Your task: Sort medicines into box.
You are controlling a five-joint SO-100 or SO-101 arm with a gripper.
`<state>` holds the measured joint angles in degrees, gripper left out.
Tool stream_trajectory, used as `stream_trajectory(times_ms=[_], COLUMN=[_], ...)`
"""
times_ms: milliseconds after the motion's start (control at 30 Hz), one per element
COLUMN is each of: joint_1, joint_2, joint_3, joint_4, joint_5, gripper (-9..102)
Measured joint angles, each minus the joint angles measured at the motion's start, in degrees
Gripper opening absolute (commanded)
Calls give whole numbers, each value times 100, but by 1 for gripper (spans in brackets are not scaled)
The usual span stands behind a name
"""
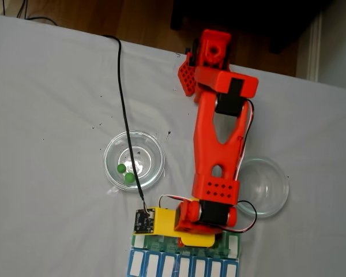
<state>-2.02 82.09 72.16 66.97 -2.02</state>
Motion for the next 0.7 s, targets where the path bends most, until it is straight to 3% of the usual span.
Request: stream_trajectory(times_ms=[167, 300, 700], joint_1=[0, 0, 0], joint_2=[0, 0, -9], joint_3=[9, 9, 9], joint_4=[0, 0, 0], joint_5=[0, 0, 0], gripper=[21, 27, 29])
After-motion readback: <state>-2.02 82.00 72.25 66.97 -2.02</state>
